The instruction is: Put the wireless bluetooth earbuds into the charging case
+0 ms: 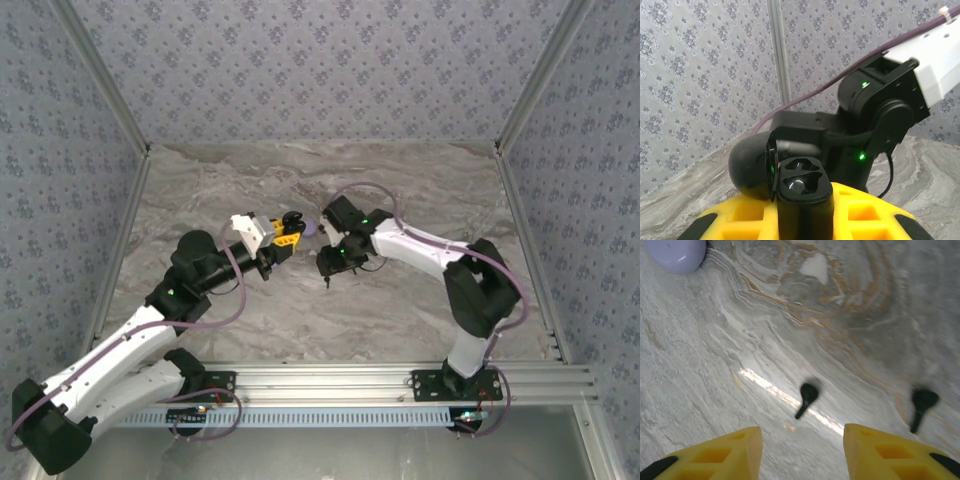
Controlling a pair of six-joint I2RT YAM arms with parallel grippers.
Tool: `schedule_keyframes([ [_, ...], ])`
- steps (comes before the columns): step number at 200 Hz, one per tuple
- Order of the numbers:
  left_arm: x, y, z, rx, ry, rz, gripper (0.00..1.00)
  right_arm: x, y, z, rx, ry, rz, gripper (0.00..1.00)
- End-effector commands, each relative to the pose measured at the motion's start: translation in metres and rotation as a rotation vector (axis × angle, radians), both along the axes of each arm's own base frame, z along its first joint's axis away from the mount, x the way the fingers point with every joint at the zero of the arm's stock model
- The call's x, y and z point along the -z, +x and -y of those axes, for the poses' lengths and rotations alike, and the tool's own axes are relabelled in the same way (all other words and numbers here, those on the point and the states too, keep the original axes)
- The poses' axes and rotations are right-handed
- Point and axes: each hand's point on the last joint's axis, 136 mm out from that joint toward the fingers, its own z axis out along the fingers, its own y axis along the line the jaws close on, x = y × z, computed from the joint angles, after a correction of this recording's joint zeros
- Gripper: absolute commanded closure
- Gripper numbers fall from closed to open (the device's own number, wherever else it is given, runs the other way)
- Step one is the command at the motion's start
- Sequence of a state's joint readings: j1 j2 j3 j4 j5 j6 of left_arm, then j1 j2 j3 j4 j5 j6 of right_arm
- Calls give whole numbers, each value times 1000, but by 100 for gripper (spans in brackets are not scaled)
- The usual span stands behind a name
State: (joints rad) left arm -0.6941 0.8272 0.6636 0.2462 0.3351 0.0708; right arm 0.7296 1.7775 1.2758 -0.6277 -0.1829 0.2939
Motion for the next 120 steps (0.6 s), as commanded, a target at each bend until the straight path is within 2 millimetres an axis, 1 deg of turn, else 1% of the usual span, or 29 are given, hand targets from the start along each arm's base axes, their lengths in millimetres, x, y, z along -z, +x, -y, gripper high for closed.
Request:
schedule_keyframes([
  [1,-5,-2,-2,-7,-2,22,100,9,-1,-1,19,-85,-29,54],
  [23,-4,-2,-3,-11,-3,21,100,24,1,-2,25,-136,-52,56],
  [41,-3,-2,-3,-13,-1,19,100,32,3,-2,30,-161,-61,58],
  [73,-3,-1,-3,-16,1,17,100,42,0,-7,14,-180,-76,60],
  [120,-3,-1,-4,-17,-1,18,100,56,-4,-8,7,-210,-100,64],
])
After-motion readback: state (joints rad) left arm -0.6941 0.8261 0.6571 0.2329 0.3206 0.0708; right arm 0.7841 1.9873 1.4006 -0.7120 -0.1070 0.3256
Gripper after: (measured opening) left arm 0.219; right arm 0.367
